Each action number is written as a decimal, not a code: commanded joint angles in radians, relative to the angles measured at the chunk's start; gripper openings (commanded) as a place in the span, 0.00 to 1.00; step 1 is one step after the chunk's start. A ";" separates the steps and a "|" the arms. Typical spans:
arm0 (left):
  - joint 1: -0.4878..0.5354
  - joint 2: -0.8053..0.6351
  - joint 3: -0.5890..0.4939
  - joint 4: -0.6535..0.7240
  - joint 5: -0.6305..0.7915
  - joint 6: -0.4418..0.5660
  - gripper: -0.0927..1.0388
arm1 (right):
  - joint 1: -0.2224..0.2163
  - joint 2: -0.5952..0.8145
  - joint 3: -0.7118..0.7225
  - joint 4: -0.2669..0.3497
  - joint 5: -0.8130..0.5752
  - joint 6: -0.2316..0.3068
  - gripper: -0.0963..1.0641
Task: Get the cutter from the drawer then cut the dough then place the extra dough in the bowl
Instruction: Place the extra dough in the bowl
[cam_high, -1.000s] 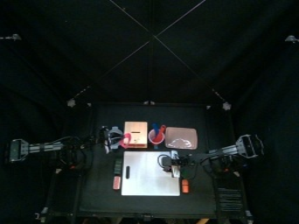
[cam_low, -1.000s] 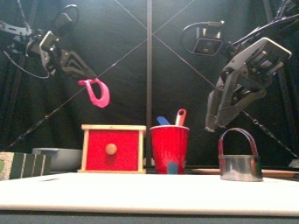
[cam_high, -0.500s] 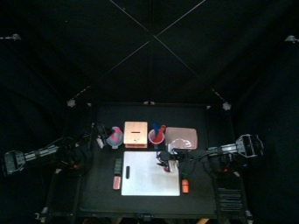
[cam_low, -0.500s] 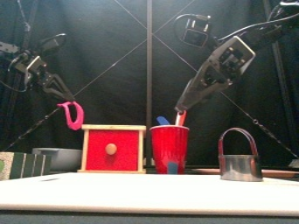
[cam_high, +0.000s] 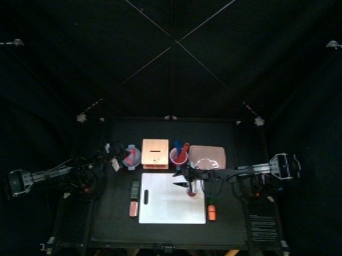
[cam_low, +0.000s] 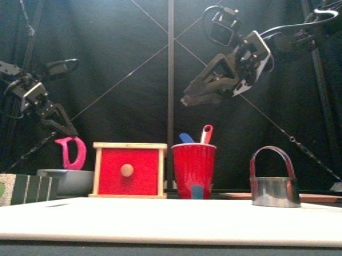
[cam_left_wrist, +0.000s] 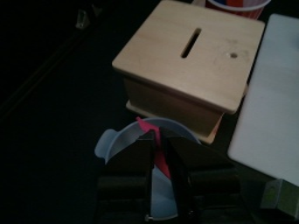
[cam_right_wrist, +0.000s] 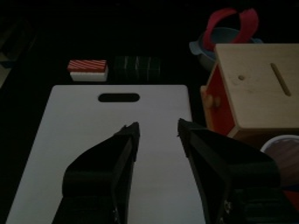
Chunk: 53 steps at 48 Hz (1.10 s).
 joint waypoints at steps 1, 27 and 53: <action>0.000 0.038 -0.035 -0.002 -0.029 0.002 0.57 | -0.006 -0.009 -0.012 0.008 -0.009 0.002 0.76; -0.005 0.041 -0.037 -0.140 -0.038 -0.002 0.85 | -0.009 0.002 -0.015 0.014 -0.011 0.002 0.76; -0.499 0.097 -0.083 -0.015 -0.512 0.000 0.85 | -0.051 -0.074 0.049 0.012 -0.158 -0.003 0.76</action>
